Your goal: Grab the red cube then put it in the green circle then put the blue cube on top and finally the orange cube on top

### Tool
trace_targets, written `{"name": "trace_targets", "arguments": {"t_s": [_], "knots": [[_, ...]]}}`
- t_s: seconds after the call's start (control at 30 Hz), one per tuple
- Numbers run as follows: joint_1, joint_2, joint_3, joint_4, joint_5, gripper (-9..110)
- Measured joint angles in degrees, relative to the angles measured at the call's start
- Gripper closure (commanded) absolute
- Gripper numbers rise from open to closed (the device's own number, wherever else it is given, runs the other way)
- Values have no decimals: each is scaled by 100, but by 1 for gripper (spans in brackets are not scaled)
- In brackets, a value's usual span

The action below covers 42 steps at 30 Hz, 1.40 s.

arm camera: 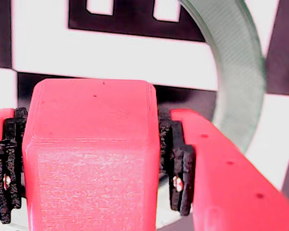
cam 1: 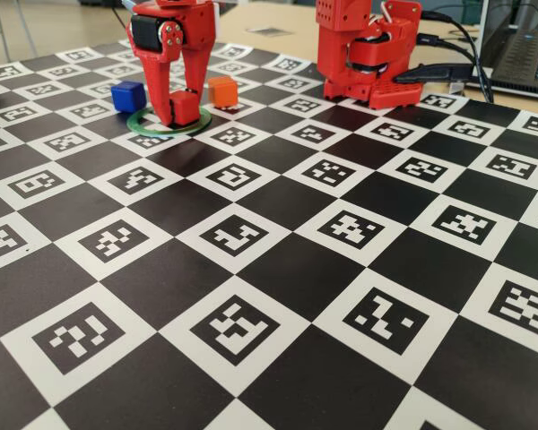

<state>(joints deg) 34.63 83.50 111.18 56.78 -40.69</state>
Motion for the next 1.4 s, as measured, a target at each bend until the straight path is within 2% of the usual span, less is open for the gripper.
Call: {"name": "trace_targets", "arguments": {"t_s": [1.4], "knots": [[18, -343, -272, -158, 88, 96]]}}
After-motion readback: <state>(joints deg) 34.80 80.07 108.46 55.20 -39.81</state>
